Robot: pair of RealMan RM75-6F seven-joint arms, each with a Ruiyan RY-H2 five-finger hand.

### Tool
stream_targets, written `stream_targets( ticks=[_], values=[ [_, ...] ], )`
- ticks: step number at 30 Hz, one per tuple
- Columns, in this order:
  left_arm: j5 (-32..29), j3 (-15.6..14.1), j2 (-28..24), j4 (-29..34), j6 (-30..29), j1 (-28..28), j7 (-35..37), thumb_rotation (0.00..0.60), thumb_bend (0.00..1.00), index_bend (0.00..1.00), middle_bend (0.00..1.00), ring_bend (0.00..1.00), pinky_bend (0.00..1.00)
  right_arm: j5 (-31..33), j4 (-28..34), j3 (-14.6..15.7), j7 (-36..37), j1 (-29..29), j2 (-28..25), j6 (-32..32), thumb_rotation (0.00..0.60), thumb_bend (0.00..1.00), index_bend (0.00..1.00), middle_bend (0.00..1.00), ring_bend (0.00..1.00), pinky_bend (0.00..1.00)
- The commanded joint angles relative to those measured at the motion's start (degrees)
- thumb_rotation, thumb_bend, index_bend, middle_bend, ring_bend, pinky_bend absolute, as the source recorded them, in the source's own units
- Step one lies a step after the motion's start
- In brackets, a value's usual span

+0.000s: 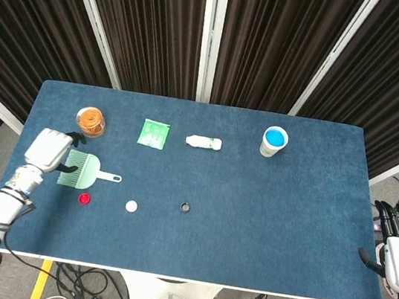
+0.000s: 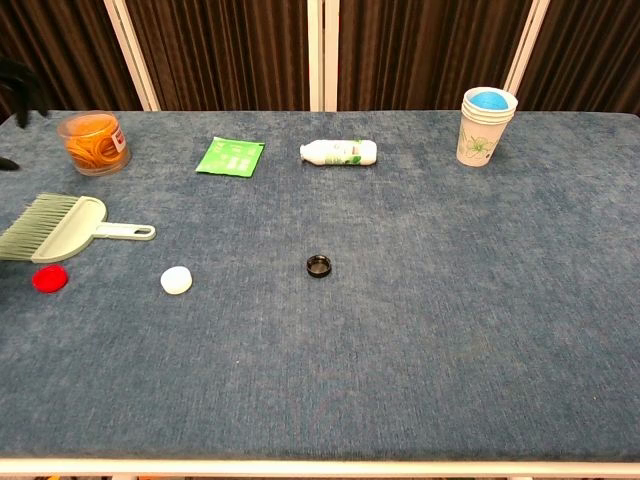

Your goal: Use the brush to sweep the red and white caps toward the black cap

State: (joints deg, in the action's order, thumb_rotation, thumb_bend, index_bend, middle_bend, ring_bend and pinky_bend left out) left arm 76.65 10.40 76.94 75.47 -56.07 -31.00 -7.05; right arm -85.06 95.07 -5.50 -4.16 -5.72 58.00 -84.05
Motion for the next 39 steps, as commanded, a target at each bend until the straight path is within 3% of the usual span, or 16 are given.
stream_targets(
  ticks=[1,12,21,39],
  values=[
    [-2.1,-0.3,3.4,-2.2,2.4,-2.2,-3.4,0.600,0.06,0.38,0.46,0.77,0.96,0.1,0.1,-0.1,-0.2,0.1,-0.2,-0.2,0.600,0.10,0.00,0.09,0.00,0.00],
    [-8.9,-1.8,10.3,-5.4,7.0,-7.2,-20.3,0.600,0.07,0.42,0.48,0.77,0.96,0.5,0.4,-0.2,-0.7,0.0,-0.3,-0.2,0.600,0.10,0.00,0.09,0.00,0.00],
    [-14.6,-3.3,13.9,-8.3,9.3,-9.6,-28.8,0.600,0.09,0.43,0.49,0.77,0.96,1.3,0.0,-0.1,-0.3,0.1,-0.2,0.0,0.600,0.10,0.00,0.09,0.00,0.00],
    [-18.6,-4.4,15.4,-9.7,11.6,-11.3,-27.7,0.600,0.20,0.44,0.52,0.77,0.96,2.0,-1.1,-0.1,0.6,0.2,0.4,0.4,0.600,0.10,0.00,0.09,0.00,0.00]
  ],
)
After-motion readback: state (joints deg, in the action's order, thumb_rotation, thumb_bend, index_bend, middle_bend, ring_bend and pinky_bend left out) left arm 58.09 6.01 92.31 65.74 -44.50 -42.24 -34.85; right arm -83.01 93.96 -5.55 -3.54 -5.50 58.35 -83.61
